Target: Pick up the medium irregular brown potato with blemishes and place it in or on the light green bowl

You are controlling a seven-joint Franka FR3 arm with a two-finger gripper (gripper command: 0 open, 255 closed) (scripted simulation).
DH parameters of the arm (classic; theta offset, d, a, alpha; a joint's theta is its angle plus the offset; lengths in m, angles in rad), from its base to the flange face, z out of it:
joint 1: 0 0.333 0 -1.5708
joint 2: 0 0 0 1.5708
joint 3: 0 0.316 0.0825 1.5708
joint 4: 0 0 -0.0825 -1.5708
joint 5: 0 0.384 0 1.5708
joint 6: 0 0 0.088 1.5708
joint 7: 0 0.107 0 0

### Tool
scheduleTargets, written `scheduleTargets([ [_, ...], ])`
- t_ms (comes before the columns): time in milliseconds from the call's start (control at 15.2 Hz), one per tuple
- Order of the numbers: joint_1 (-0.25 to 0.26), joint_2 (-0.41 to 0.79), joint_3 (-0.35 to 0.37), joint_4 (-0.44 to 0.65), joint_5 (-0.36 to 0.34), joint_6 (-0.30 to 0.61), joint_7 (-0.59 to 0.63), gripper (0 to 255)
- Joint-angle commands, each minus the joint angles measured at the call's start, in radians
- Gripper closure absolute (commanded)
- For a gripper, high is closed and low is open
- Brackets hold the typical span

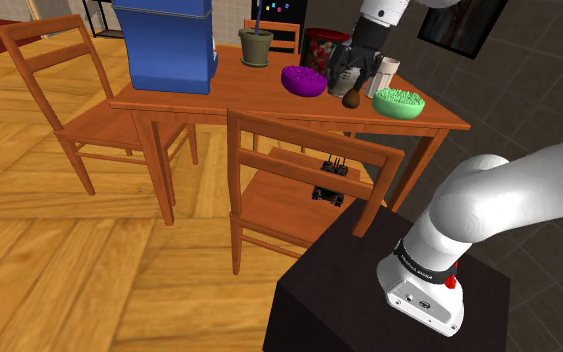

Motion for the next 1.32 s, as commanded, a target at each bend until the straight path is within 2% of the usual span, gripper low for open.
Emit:
scheduleTargets([
  [0,-0.021,0.029,-0.019,-0.011,-0.016,0.072,-0.001,0],
  [726,-0.112,0.247,-0.140,-0.032,-0.055,0.470,-0.010,0],
  [990,-0.130,0.346,-0.192,-0.009,-0.040,0.604,-0.024,0],
  [1254,-0.137,0.451,-0.249,0.029,0.005,0.727,-0.053,0],
])
